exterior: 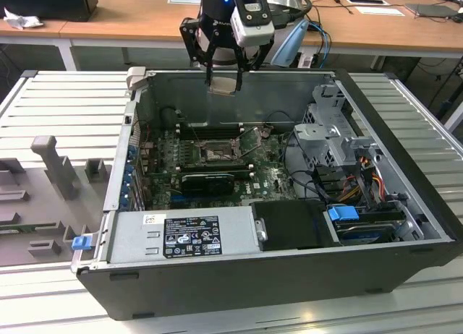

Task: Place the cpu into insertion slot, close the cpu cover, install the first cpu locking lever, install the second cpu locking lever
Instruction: 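Place the cpu into insertion slot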

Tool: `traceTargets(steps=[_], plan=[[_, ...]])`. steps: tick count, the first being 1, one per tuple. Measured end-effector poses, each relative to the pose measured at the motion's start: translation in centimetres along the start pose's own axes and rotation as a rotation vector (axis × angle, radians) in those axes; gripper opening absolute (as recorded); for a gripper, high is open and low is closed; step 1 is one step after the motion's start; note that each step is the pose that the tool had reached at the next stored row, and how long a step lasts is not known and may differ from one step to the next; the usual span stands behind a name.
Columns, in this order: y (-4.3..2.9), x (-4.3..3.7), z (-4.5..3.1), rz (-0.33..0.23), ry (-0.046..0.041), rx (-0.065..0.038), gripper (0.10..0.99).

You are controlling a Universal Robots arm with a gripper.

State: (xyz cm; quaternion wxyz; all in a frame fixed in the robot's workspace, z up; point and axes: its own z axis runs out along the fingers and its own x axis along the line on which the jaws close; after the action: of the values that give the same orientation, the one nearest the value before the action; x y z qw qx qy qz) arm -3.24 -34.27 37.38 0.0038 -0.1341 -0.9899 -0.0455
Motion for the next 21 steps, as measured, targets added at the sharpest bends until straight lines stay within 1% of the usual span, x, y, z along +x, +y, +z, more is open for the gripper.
traceTargets(steps=[4, 7, 15, 17, 21], plan=[[0.0, 0.0, 0.03, 0.047, -0.0042, -0.001, 0.529], [-0.01, 0.0, 0.06, 0.115, -0.0104, -0.002, 0.529], [-0.01, 0.0, 0.09, 0.21, -0.0189, -0.004, 0.529], [-0.01, 0.0, 0.11, 0.261, -0.0234, -0.005, 0.529], [-0.01, 0.0, 0.15, 0.317, -0.0285, -0.006, 0.529]])
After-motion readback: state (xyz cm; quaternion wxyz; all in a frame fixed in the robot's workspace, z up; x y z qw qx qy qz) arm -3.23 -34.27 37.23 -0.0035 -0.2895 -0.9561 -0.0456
